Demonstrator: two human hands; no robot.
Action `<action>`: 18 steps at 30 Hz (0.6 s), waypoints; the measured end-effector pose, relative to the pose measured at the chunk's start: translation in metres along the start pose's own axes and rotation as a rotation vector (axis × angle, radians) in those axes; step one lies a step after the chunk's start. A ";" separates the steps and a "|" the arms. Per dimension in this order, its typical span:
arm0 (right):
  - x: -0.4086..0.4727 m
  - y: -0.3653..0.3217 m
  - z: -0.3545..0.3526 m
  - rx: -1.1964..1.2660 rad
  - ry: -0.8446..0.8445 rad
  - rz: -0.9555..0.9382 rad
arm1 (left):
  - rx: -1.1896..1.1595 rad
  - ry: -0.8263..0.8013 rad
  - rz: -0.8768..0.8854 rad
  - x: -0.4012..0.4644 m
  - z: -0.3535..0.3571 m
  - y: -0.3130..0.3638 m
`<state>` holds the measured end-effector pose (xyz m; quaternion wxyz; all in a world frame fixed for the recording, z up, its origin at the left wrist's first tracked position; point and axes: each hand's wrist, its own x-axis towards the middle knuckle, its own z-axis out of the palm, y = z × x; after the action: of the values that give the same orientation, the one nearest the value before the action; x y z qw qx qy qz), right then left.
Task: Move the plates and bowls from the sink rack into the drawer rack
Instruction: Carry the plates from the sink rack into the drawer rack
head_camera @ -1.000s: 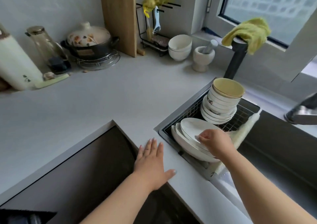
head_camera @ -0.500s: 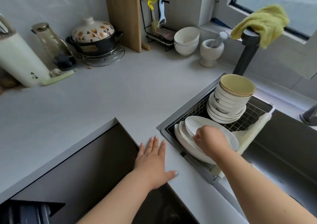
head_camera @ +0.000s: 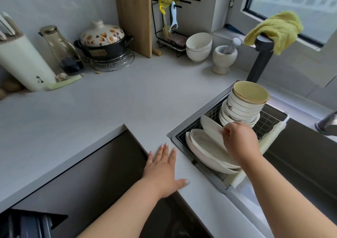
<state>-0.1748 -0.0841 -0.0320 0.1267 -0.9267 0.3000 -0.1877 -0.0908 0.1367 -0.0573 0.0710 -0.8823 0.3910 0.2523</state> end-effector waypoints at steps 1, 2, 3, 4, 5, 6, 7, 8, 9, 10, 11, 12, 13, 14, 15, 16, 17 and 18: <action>0.002 -0.002 -0.007 0.034 0.007 0.032 | -0.014 0.012 0.003 0.000 0.001 -0.001; 0.003 -0.006 -0.015 0.069 0.015 0.057 | -0.029 0.026 0.008 -0.001 0.001 -0.002; 0.003 -0.010 -0.024 0.099 0.025 0.072 | -0.050 0.042 0.012 -0.001 0.001 -0.004; 0.003 -0.015 -0.034 0.123 0.037 0.077 | -0.090 0.060 0.020 -0.003 0.000 -0.007; 0.001 -0.021 -0.045 0.137 0.055 0.070 | -0.176 0.082 0.023 -0.006 -0.003 -0.009; -0.002 -0.028 -0.056 0.142 0.080 0.042 | -0.313 0.115 0.015 -0.010 -0.008 -0.011; -0.005 -0.035 -0.067 0.148 0.115 -0.008 | -0.488 0.169 0.002 -0.014 -0.014 -0.012; -0.008 -0.045 -0.077 0.160 0.157 -0.077 | -0.677 0.238 -0.018 -0.019 -0.023 -0.013; -0.012 -0.055 -0.086 0.172 0.196 -0.159 | -0.861 0.305 -0.050 -0.025 -0.033 -0.014; -0.015 -0.066 -0.094 0.181 0.226 -0.245 | -1.061 0.353 -0.085 -0.032 -0.044 -0.014; -0.019 -0.077 -0.100 0.189 0.241 -0.333 | -1.301 0.353 -0.113 -0.040 -0.055 -0.016; -0.024 -0.089 -0.104 0.191 0.239 -0.422 | -1.570 0.310 -0.128 -0.048 -0.065 -0.018; -0.029 -0.102 -0.107 0.186 0.219 -0.510 | -1.840 0.234 -0.119 -0.057 -0.075 -0.022; -0.035 -0.115 -0.108 0.182 0.187 -0.597 | -2.062 0.153 -0.101 -0.067 -0.083 -0.029; -0.042 -0.129 -0.107 0.186 0.156 -0.682 | -2.207 0.090 -0.087 -0.078 -0.087 -0.038; -0.049 -0.143 -0.103 0.197 0.131 -0.760 | -2.290 0.062 -0.087 -0.090 -0.088 -0.048; -0.056 -0.156 -0.097 0.215 0.113 -0.826 | -2.329 0.083 -0.107 -0.101 -0.085 -0.058; -0.064 -0.169 -0.091 0.236 0.101 -0.881 | -2.328 0.151 -0.147 -0.112 -0.080 -0.069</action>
<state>-0.1751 0.0766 0.0912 0.1247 -0.9348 -0.1402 -0.3016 -0.0734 0.2314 0.0628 -0.7896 -0.4477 -0.1250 0.4005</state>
